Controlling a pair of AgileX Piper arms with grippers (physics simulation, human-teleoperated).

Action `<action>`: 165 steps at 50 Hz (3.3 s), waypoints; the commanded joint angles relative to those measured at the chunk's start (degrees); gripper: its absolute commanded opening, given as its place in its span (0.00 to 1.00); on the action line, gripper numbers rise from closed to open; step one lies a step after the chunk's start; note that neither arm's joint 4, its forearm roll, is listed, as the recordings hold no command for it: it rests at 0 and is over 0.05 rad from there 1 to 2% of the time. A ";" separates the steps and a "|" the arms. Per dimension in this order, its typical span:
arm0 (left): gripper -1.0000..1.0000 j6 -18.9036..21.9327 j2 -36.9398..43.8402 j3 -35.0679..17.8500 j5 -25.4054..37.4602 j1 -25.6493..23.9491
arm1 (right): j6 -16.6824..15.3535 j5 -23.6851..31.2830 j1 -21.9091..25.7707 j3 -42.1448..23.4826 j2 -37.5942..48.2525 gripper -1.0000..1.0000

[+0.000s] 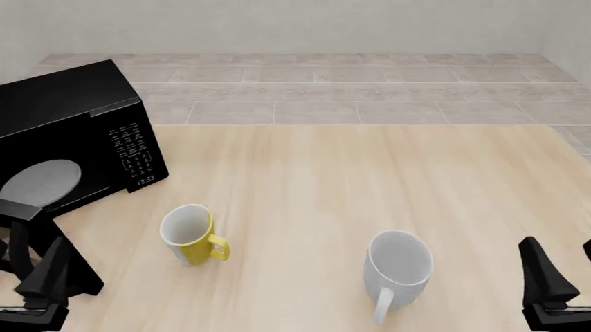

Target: Close the microwave.

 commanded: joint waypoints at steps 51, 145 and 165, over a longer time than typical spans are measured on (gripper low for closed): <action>1.00 -0.42 38.21 0.05 -30.26 8.47 | -1.11 -4.11 0.56 0.01 3.88 1.00; 1.00 -4.94 75.86 -24.10 -31.70 4.08 | -0.88 -1.49 -0.87 0.05 2.91 1.00; 1.00 -5.94 81.93 -31.75 -27.63 5.46 | -0.38 -2.27 -0.28 0.05 3.84 1.00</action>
